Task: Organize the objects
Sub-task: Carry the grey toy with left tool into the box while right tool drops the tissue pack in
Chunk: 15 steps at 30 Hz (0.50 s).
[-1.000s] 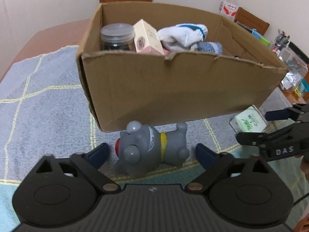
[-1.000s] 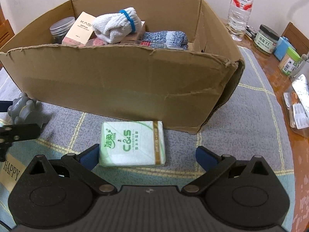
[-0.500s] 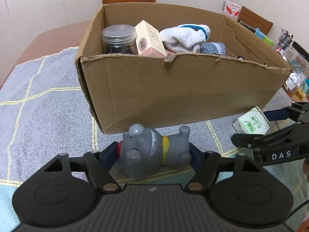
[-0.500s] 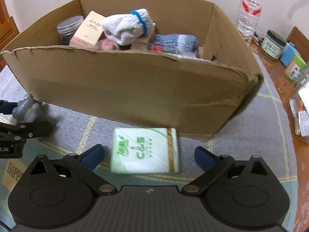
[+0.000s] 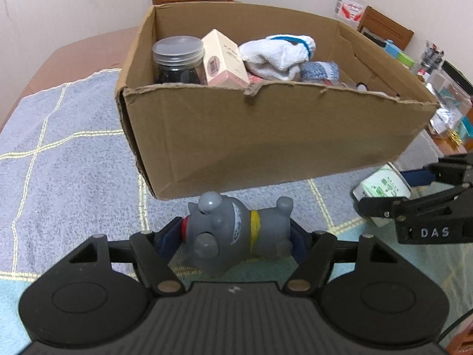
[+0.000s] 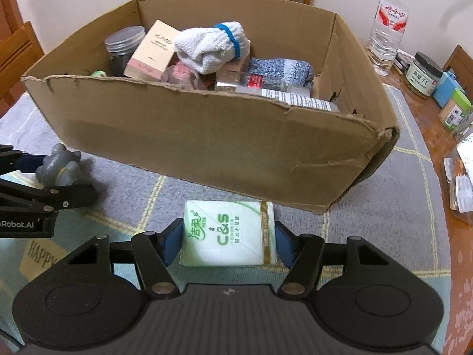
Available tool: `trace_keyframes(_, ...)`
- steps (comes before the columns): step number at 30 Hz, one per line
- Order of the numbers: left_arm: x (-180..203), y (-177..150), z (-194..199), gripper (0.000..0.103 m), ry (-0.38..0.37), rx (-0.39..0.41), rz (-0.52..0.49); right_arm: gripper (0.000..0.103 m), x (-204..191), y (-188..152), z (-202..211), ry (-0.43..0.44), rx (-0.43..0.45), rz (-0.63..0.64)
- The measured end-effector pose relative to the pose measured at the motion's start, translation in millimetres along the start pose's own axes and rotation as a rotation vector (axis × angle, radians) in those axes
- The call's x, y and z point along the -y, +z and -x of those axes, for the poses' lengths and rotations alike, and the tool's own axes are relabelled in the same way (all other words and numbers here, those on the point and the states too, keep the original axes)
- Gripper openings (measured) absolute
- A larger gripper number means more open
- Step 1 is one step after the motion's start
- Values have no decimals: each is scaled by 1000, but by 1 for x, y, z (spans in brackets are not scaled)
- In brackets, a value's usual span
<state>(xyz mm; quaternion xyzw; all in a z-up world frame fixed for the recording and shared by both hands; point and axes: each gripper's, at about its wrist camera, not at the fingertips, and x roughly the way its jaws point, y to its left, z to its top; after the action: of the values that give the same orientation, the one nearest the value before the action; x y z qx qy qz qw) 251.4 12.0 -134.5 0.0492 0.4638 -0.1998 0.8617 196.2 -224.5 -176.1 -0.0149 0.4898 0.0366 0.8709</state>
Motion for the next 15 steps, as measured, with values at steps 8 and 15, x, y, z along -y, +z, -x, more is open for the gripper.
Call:
trace_keyframes(8, 10, 8, 37, 71, -85, -37, -100, 68, 3, 6, 37, 64, 8, 40)
trace_keyframes(15, 21, 53, 98, 71, -165, 83, -145, 68, 6, 31, 95, 99, 100, 111)
